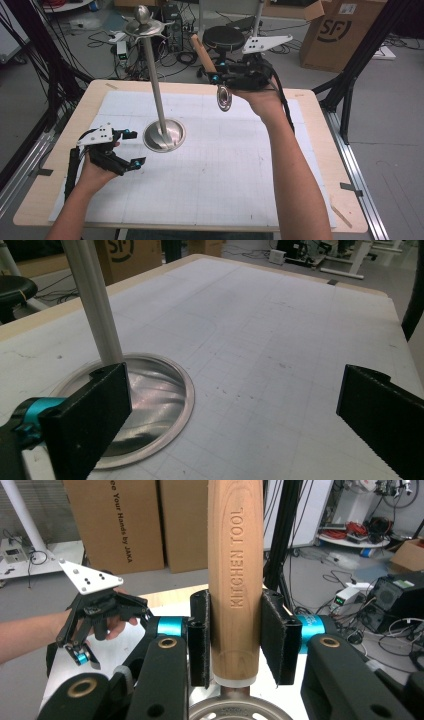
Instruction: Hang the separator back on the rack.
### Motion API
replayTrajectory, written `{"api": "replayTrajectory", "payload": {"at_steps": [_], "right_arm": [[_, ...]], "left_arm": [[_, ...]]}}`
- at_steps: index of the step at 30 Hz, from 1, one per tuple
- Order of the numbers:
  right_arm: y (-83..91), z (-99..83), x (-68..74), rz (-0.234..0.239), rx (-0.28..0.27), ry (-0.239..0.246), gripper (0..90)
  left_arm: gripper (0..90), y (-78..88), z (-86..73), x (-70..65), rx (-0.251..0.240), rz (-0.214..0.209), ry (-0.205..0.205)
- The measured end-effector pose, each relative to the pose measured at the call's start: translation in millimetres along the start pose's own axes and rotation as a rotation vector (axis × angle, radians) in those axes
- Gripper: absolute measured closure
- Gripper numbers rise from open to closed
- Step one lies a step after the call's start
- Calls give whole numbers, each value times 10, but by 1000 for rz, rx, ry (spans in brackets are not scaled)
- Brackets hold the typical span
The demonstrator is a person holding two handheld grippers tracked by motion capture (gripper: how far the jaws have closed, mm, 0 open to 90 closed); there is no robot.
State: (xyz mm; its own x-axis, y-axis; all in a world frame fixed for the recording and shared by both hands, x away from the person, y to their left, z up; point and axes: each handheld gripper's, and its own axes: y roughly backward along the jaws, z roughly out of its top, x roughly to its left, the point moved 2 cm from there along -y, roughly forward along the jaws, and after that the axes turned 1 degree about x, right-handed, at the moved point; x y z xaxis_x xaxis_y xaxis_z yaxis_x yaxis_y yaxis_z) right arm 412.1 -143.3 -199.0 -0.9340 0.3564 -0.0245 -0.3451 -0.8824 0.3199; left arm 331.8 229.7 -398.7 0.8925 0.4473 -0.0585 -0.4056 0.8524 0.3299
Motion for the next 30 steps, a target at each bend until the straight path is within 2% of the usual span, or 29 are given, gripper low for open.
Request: {"api": "replayTrajectory", "payload": {"at_steps": [21,30], "right_arm": [[-255,250,95,21,31,38,677],[-348,266,103,28,42,43,677]], "left_arm": [[17,3,1,-3,-2,3,0],[17,11,3,-5,-2,1,-1]]}}
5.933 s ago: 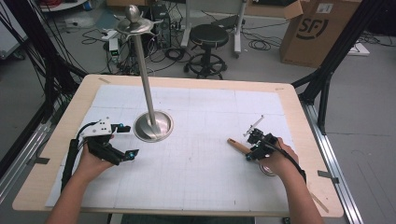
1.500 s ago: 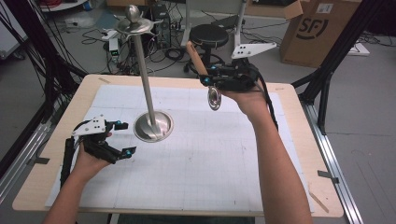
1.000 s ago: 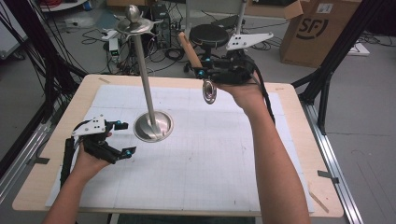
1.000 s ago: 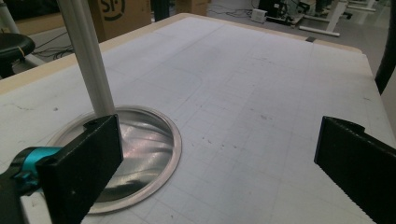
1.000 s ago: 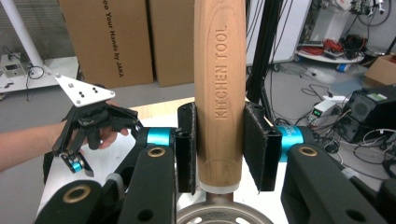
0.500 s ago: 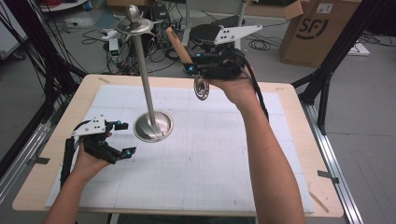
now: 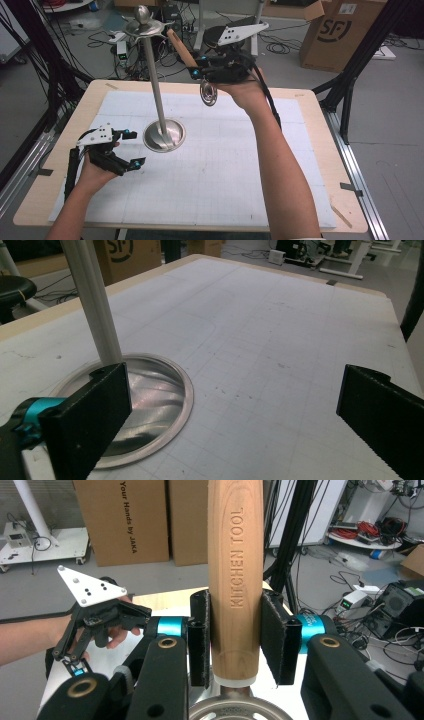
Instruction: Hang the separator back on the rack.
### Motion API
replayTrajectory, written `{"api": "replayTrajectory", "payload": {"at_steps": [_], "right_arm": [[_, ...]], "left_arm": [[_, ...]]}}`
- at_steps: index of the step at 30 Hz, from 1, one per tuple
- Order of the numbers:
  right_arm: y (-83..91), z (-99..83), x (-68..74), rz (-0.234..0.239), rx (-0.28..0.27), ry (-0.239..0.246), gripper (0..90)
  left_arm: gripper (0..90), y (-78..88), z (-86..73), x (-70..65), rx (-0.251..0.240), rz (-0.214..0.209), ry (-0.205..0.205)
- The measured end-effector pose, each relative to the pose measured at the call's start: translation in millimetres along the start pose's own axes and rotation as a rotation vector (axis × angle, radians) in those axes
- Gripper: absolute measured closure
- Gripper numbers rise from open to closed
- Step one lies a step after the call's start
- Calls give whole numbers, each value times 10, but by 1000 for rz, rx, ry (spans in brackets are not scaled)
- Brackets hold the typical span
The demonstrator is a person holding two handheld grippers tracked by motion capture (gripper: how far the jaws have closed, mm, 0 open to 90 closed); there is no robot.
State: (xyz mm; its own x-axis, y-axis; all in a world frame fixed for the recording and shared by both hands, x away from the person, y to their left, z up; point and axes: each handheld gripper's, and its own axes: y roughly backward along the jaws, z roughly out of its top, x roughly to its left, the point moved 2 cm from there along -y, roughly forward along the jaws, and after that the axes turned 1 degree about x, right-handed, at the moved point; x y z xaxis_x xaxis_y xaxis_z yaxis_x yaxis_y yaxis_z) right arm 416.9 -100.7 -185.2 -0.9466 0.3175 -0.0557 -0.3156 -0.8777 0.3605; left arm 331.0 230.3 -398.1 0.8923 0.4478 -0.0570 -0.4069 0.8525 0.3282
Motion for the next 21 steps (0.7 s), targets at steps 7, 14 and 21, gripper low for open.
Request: {"api": "replayTrajectory", "payload": {"at_steps": [7,14,21], "right_arm": [[-46,0,-26,-3,-4,-11,676],[-98,-7,-37,4,-7,-14,677],[-136,15,-23,9,-11,-12,676]], "left_arm": [[17,-2,-1,-2,3,-1,0],[17,-1,-3,-4,1,-2,2],[17,2,-4,-3,1,-1,4]]}}
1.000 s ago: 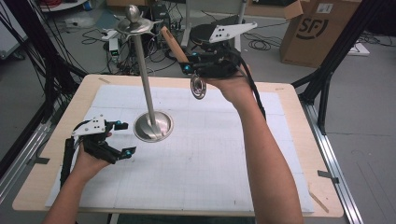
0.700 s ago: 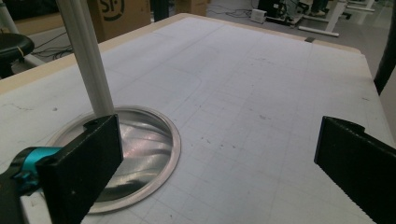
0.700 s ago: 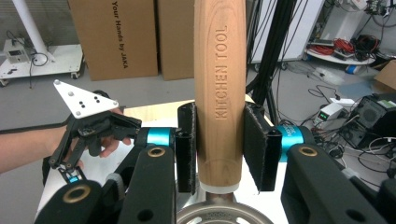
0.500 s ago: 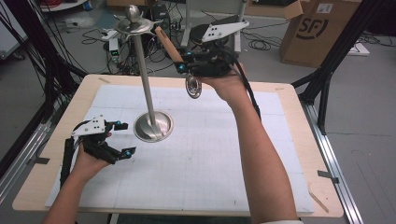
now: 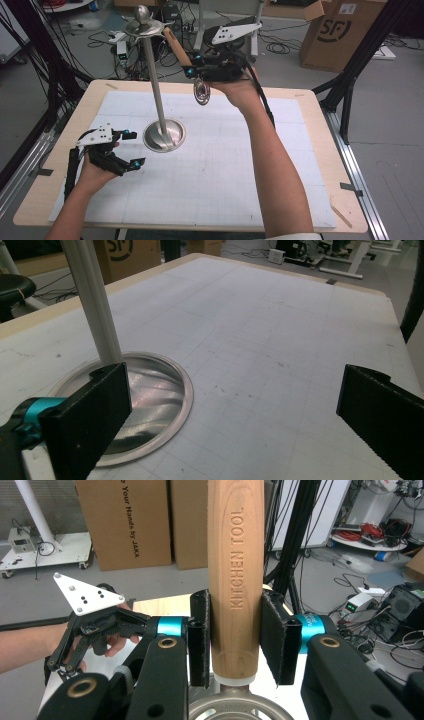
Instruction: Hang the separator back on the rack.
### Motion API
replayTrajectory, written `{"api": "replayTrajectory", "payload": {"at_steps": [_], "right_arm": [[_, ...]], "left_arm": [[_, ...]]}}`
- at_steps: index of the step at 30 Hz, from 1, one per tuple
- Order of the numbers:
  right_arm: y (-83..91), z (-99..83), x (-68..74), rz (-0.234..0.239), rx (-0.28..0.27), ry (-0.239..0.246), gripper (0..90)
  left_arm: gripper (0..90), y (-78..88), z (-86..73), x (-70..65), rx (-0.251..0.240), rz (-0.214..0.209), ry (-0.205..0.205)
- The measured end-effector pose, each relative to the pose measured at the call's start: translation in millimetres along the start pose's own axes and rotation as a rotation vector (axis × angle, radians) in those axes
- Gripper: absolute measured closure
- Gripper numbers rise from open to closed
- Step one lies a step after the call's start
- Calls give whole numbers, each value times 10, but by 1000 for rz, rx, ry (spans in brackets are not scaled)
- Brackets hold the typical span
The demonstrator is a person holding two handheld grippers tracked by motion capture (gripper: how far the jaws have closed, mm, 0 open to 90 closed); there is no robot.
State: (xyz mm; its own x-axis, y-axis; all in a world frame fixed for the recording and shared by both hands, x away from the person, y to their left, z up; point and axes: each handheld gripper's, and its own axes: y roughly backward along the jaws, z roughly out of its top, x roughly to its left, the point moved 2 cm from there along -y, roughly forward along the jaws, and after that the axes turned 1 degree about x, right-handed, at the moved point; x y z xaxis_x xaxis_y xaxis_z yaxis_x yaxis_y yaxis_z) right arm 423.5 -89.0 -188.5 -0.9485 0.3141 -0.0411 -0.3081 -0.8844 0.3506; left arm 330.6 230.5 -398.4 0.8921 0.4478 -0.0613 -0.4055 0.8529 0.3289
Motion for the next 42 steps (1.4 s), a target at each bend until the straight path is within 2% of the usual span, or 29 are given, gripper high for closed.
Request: {"api": "replayTrajectory", "payload": {"at_steps": [16,42], "right_arm": [[-124,5,-35,7,10,-3,676],[-315,-75,-79,41,7,-41,674]], "left_arm": [[17,14,-12,3,5,1,2],[17,23,-31,4,4,4,9]]}}
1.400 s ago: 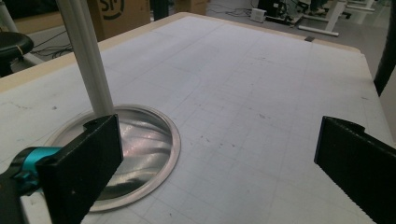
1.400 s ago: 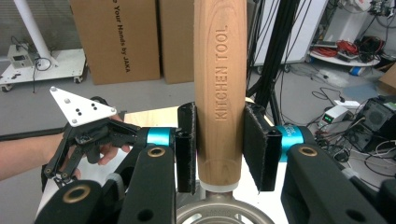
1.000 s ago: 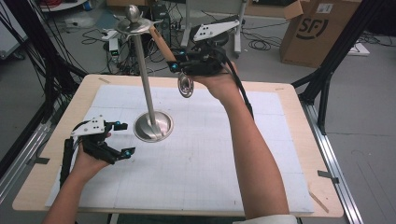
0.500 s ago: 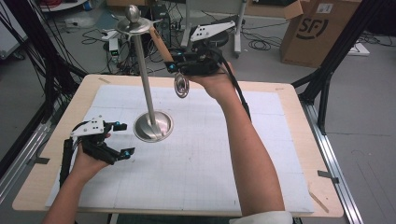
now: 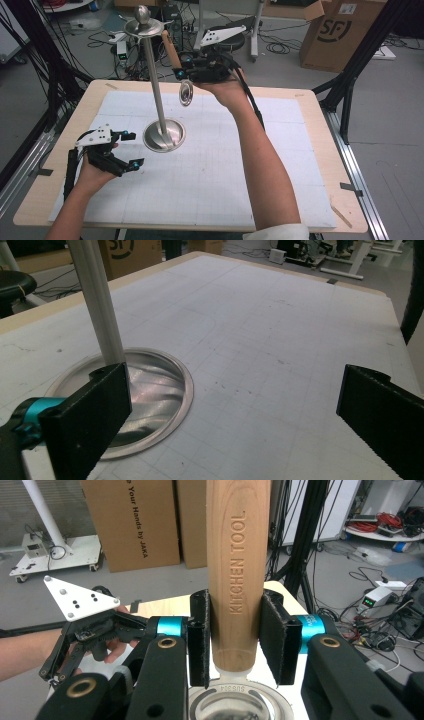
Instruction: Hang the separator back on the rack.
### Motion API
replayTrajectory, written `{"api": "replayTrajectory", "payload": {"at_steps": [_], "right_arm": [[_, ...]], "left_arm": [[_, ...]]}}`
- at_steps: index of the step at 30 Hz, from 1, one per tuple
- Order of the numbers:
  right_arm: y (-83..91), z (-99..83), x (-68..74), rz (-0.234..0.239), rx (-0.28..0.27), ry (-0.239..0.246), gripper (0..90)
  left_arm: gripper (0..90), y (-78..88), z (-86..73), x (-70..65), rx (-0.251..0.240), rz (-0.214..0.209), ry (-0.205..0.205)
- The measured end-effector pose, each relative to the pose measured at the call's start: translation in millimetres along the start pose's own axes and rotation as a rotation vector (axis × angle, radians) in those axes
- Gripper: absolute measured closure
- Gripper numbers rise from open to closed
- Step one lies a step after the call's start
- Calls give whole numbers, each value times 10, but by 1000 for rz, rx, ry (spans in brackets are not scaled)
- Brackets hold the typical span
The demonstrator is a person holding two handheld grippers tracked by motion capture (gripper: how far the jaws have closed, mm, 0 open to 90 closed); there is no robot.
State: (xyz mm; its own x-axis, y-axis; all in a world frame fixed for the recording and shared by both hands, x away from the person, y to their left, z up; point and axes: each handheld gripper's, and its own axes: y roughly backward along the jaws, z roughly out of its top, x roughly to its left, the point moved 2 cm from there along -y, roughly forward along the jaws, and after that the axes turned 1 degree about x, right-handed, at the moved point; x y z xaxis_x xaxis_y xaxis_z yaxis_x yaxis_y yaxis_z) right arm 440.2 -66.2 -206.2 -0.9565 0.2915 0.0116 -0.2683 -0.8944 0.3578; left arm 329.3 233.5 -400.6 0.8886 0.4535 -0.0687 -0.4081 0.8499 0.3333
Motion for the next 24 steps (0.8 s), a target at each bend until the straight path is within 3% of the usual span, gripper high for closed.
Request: {"api": "replayTrajectory", "payload": {"at_steps": [24], "right_arm": [[-32,21,0,-25,37,4,671]], "left_arm": [[17,-5,-7,6,6,-1,0]]}}
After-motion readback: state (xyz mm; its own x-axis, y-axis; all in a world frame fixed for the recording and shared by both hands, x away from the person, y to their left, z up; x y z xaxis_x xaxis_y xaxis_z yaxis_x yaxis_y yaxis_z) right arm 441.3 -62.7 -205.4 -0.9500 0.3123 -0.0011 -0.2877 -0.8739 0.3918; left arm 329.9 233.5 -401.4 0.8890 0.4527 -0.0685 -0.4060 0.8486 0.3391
